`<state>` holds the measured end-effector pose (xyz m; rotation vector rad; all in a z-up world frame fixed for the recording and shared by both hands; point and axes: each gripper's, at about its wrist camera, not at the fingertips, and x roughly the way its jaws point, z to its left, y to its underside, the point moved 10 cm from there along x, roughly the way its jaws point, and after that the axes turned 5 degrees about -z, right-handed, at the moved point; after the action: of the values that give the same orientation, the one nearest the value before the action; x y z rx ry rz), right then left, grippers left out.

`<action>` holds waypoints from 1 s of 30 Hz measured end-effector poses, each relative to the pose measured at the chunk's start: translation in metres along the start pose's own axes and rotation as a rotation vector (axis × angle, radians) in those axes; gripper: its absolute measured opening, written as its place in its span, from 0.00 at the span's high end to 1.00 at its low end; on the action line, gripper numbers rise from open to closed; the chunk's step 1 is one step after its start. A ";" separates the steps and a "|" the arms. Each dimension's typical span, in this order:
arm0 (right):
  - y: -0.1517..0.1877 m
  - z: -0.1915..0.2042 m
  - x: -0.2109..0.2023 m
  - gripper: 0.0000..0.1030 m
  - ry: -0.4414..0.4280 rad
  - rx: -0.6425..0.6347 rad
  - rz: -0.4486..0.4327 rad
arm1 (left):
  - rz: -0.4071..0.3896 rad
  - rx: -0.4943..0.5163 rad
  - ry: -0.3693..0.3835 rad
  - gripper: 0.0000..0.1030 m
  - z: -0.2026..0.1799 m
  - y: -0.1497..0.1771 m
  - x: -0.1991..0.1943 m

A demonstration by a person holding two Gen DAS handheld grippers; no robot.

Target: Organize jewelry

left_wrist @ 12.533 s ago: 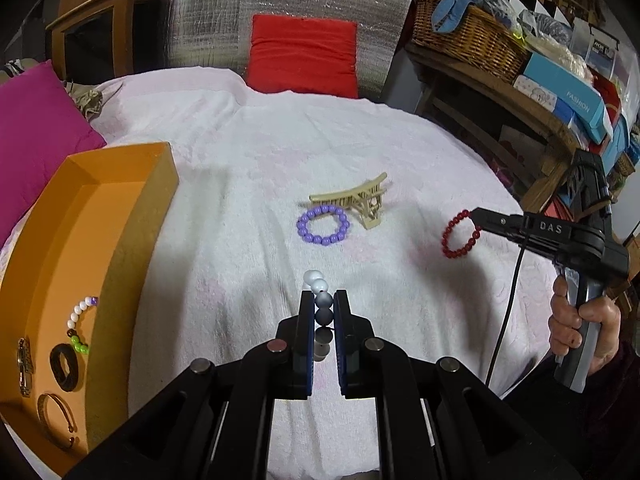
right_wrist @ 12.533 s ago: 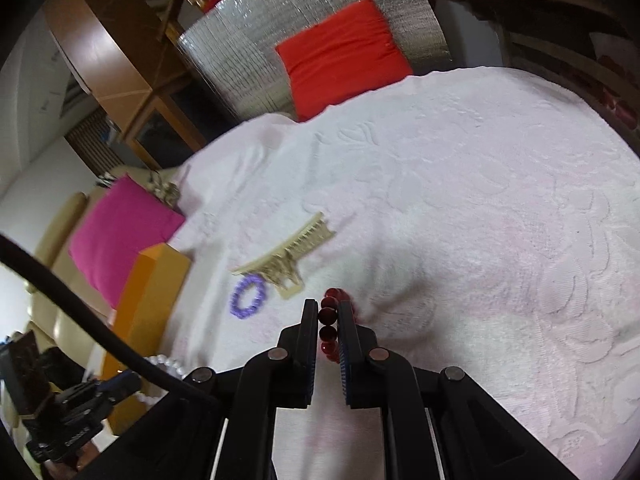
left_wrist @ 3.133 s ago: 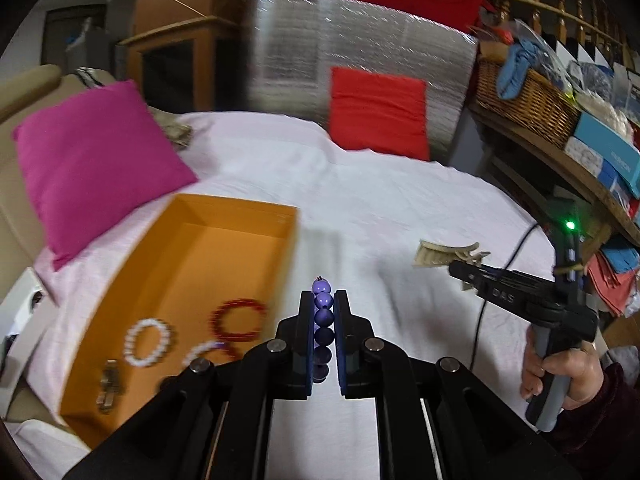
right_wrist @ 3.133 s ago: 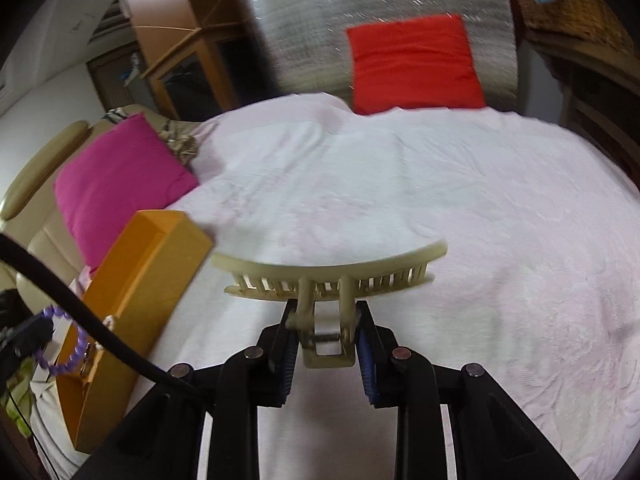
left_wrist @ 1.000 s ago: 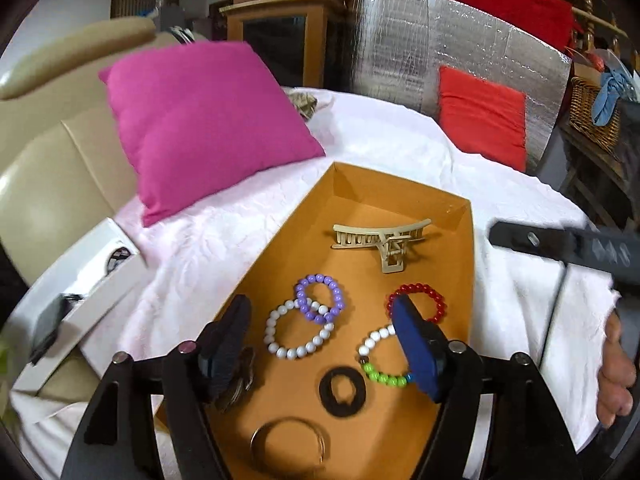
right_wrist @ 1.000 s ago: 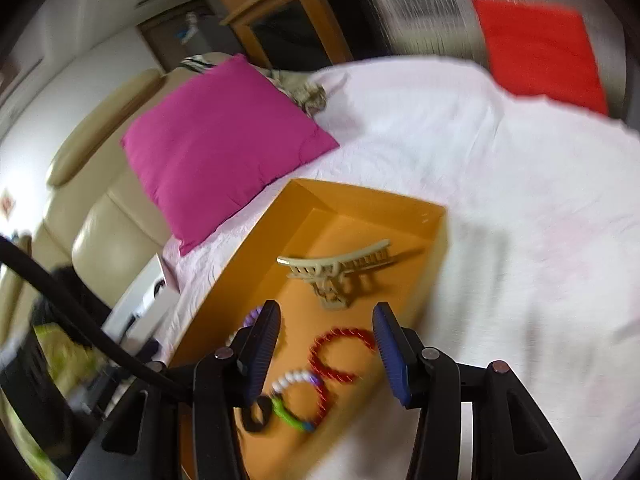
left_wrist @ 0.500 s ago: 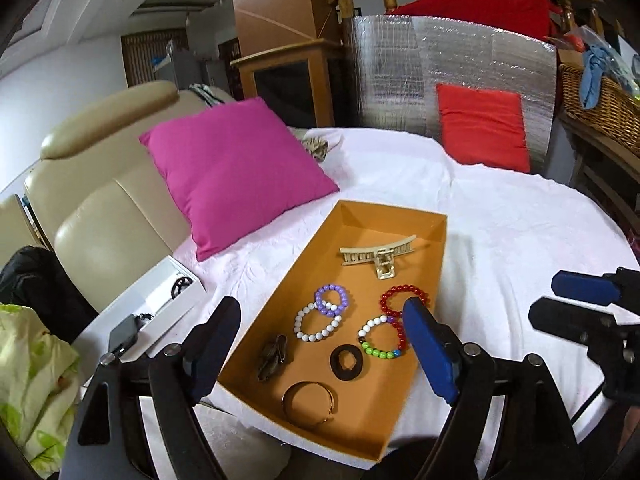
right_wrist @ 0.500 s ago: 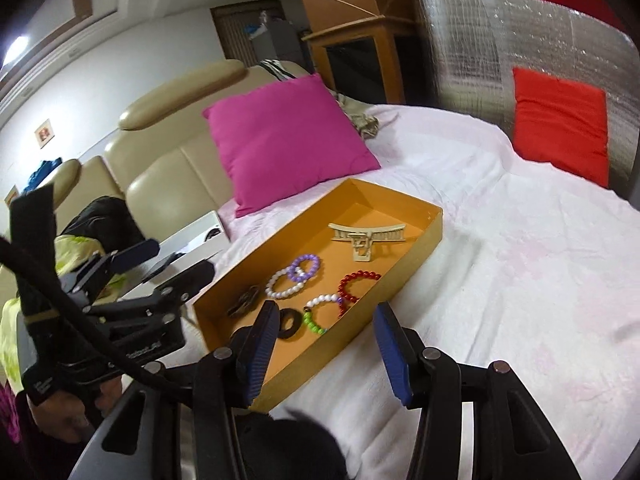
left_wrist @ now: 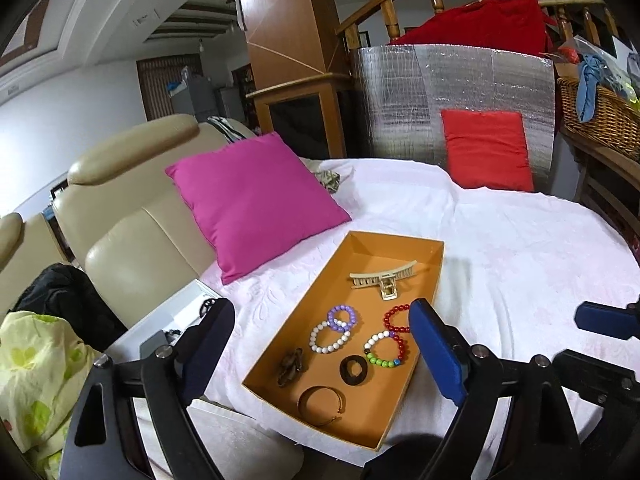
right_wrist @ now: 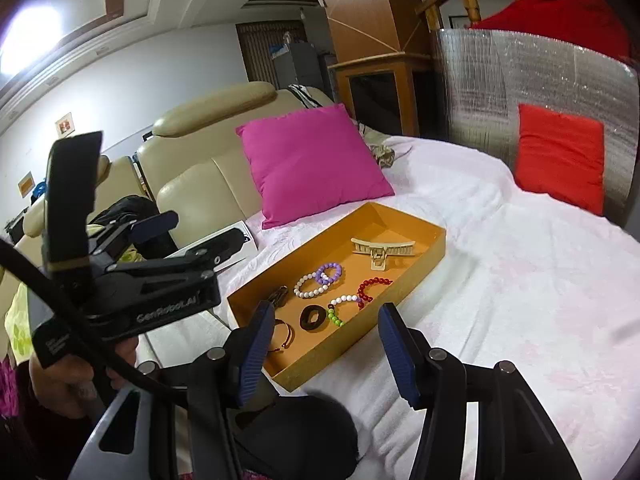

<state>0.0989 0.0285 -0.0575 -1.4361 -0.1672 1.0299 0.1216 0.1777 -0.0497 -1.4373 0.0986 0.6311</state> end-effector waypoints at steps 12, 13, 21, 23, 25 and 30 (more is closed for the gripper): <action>-0.002 -0.016 -0.044 0.42 0.056 -0.010 -0.069 | -0.035 0.040 -0.028 0.12 -0.005 -0.010 -0.019; -0.002 -0.017 -0.046 0.42 0.059 -0.009 -0.072 | -0.034 0.045 -0.032 0.12 -0.005 -0.010 -0.020; 0.008 -0.013 -0.034 0.40 0.062 0.024 -0.024 | -0.028 0.059 -0.064 0.12 0.002 -0.005 -0.030; 0.013 -0.013 -0.026 0.40 0.075 0.043 0.001 | -0.026 0.064 -0.076 0.11 0.005 -0.004 -0.032; 0.017 -0.011 -0.020 0.40 0.076 0.065 0.020 | -0.023 0.063 -0.083 0.11 0.009 -0.002 -0.034; 0.020 0.002 -0.015 0.40 0.058 0.081 0.038 | -0.013 0.059 -0.104 0.11 0.019 0.003 -0.040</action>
<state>0.0791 0.0166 -0.0671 -1.3986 -0.0550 1.0137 0.0811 0.1812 -0.0319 -1.3454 0.0259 0.6852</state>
